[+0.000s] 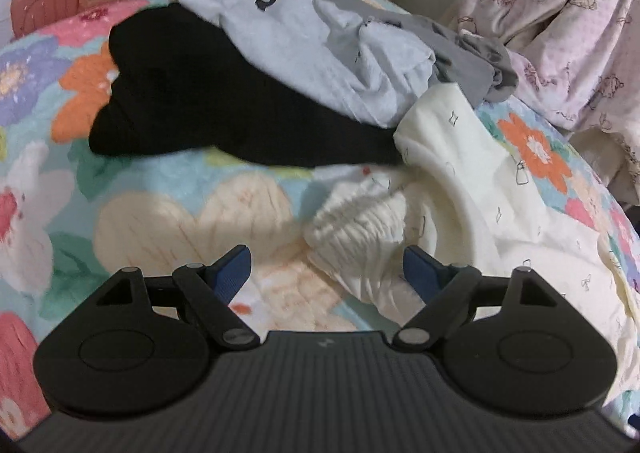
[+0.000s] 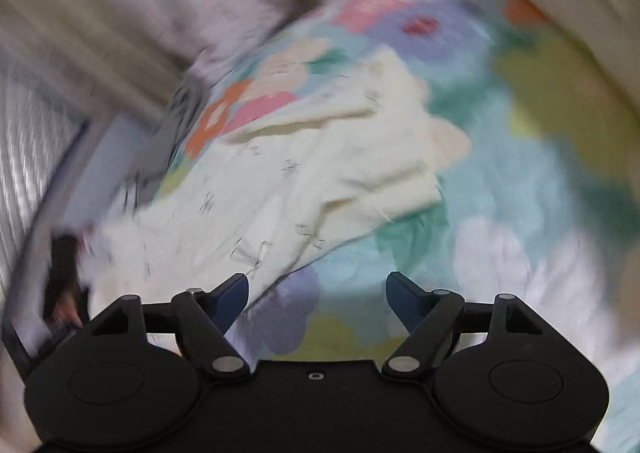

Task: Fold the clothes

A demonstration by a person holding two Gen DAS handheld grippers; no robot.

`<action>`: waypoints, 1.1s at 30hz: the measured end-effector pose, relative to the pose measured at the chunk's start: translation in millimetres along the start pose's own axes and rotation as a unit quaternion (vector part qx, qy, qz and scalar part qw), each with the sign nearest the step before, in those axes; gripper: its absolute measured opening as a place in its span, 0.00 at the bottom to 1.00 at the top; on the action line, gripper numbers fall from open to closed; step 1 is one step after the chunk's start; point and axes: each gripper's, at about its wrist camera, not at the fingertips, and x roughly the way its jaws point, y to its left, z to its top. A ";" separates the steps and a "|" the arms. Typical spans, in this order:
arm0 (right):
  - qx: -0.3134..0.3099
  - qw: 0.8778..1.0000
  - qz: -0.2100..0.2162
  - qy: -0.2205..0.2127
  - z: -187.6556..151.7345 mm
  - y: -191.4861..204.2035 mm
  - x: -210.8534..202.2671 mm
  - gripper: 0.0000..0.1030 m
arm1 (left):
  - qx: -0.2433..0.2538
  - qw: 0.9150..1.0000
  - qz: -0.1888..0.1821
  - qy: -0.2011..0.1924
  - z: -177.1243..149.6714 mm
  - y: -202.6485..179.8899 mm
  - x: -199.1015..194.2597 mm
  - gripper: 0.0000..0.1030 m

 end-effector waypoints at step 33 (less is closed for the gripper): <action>-0.049 0.981 0.130 -0.136 38.9 11.9 -51.5 0.13 | 0.023 0.981 -0.041 -0.187 5.0 -25.4 -93.6 0.23</action>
